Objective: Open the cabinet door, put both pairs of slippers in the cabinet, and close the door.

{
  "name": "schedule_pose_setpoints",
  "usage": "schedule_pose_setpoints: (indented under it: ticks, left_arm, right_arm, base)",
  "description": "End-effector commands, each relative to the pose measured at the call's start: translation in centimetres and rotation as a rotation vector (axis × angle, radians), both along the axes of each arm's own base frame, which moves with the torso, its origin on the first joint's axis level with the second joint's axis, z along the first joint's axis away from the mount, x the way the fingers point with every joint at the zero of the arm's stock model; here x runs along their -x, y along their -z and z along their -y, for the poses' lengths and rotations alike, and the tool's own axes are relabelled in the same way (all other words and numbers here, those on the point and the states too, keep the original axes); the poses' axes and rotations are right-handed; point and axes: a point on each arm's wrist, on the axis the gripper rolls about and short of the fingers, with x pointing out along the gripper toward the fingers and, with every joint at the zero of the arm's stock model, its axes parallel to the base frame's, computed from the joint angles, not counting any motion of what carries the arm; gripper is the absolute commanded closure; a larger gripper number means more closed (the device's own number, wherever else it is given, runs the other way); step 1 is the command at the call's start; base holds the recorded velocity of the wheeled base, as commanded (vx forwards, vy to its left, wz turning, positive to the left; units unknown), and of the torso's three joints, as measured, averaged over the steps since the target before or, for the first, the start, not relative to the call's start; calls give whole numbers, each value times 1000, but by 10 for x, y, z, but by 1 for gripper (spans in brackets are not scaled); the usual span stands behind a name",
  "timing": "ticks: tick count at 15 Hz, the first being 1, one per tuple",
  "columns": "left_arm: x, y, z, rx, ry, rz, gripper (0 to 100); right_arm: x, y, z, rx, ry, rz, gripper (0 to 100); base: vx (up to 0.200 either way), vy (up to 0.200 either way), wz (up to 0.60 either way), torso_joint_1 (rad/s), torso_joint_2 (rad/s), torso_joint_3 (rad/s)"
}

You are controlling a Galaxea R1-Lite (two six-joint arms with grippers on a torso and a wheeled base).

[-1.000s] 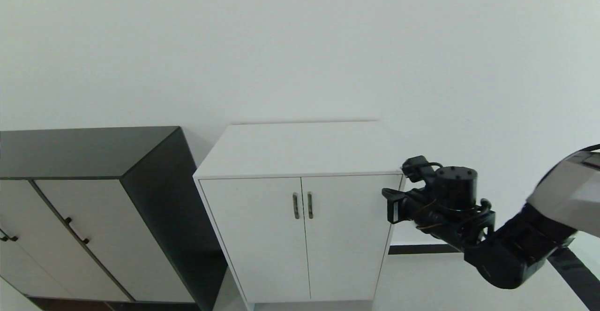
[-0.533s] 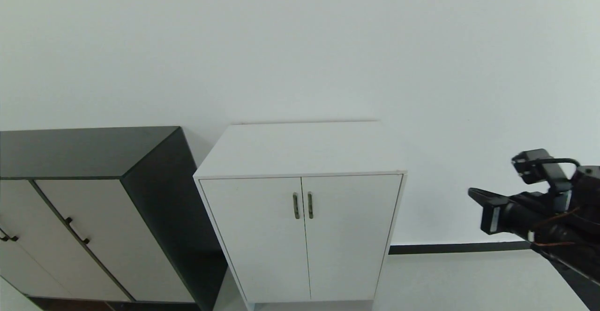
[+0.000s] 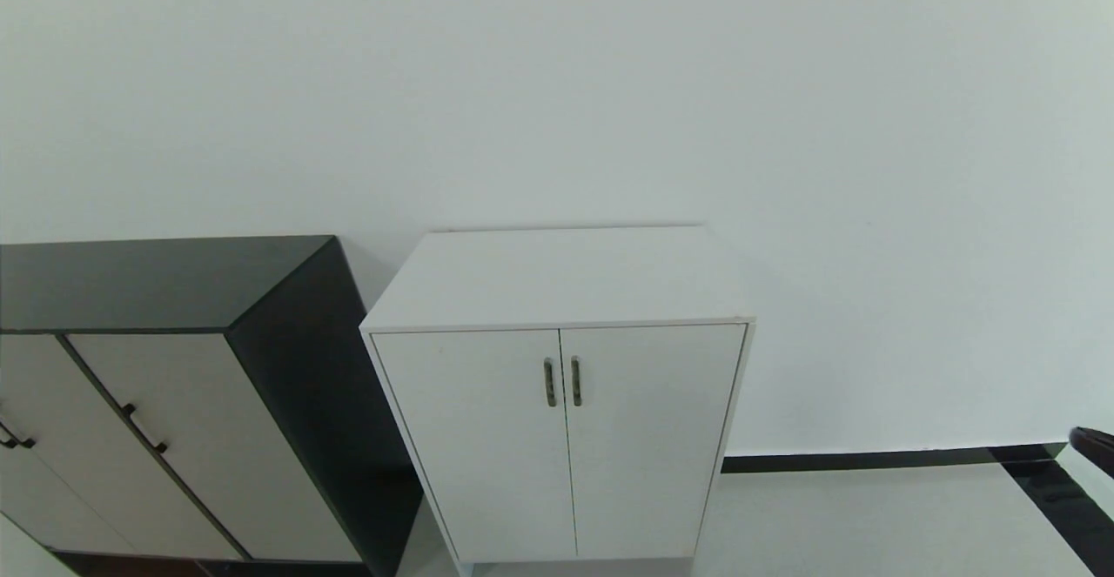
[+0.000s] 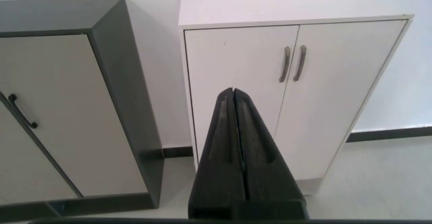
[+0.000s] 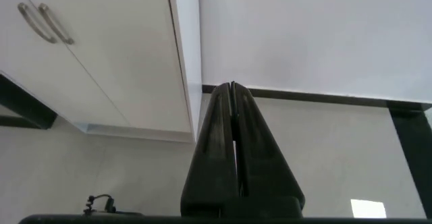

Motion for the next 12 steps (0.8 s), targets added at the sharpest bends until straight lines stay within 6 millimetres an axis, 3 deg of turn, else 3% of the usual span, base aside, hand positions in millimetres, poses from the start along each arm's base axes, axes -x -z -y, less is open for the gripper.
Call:
schedule_pose_setpoints:
  ticks: [1, 3, 7, 12]
  left_arm:
    - [0, 0, 0, 4, 0, 0, 100]
    - [0, 0, 0, 12, -19, -2, 100]
    - [0, 0, -1, 17, -25, -2, 100]
    - [0, 0, -1, 15, -25, -2, 100]
  right_arm:
    - [67, 8, 9, -11, 5, 104, 100]
    - [83, 30, 11, -15, 3, 88, 100]
    - [92, 76, 12, -15, -2, 76, 100]
    - [96, 90, 13, -21, -2, 97, 100]
  base:
    - [0, 0, 0, 0, 0, 0]
    - [0, 0, 0, 0, 0, 0]
    - [0, 0, 0, 0, 0, 0]
    - [0, 0, 0, 0, 0, 0]
